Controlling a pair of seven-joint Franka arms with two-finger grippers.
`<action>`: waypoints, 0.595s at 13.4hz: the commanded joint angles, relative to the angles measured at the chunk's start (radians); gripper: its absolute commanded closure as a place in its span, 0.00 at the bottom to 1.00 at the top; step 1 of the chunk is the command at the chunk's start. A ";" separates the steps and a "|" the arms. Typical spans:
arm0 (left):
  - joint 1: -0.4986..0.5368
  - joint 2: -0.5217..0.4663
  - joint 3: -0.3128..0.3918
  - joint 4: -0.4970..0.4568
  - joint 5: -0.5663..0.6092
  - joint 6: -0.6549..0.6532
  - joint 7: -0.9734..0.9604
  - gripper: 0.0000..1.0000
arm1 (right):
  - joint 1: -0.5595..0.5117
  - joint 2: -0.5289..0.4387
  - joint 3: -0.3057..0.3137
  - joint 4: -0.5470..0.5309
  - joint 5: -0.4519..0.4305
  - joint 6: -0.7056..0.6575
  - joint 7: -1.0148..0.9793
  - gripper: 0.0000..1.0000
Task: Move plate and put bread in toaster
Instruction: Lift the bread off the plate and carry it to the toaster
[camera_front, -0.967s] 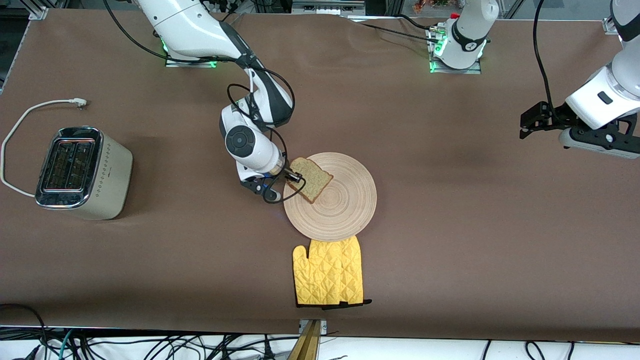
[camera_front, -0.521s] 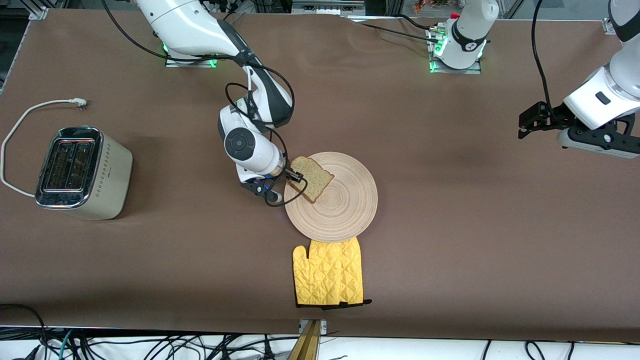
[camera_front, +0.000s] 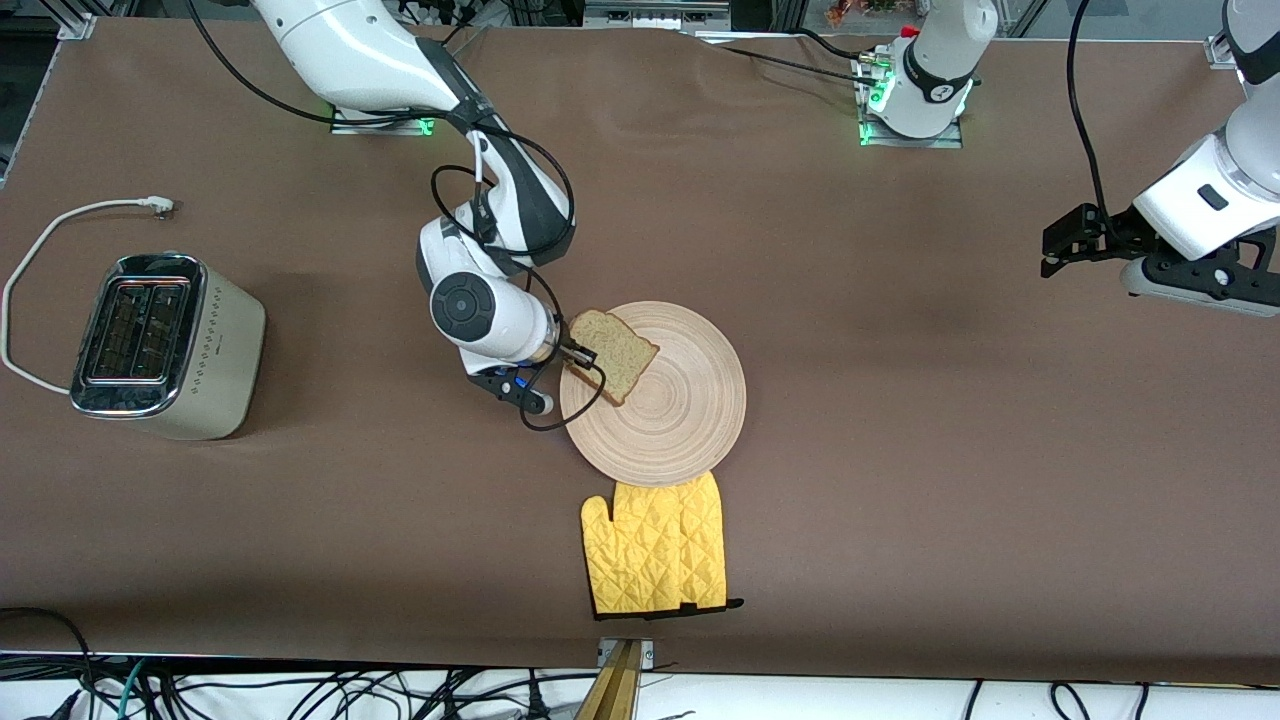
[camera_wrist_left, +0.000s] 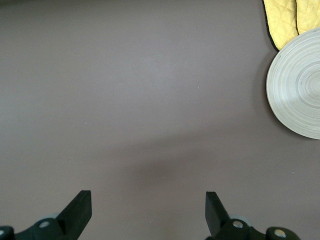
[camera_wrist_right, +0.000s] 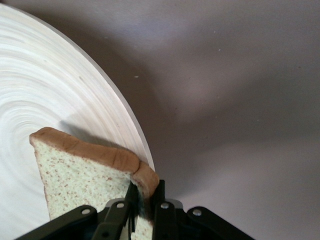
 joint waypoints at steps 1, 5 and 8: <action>0.008 -0.012 -0.015 -0.002 0.029 -0.013 -0.038 0.00 | 0.011 0.063 0.002 0.010 -0.077 0.038 -0.010 1.00; 0.011 -0.014 -0.011 -0.002 0.020 -0.020 -0.090 0.00 | 0.018 0.089 0.002 0.011 -0.178 0.039 -0.022 1.00; 0.011 -0.012 -0.011 0.000 0.016 -0.043 -0.092 0.00 | 0.018 0.078 0.002 0.014 -0.209 0.019 -0.024 1.00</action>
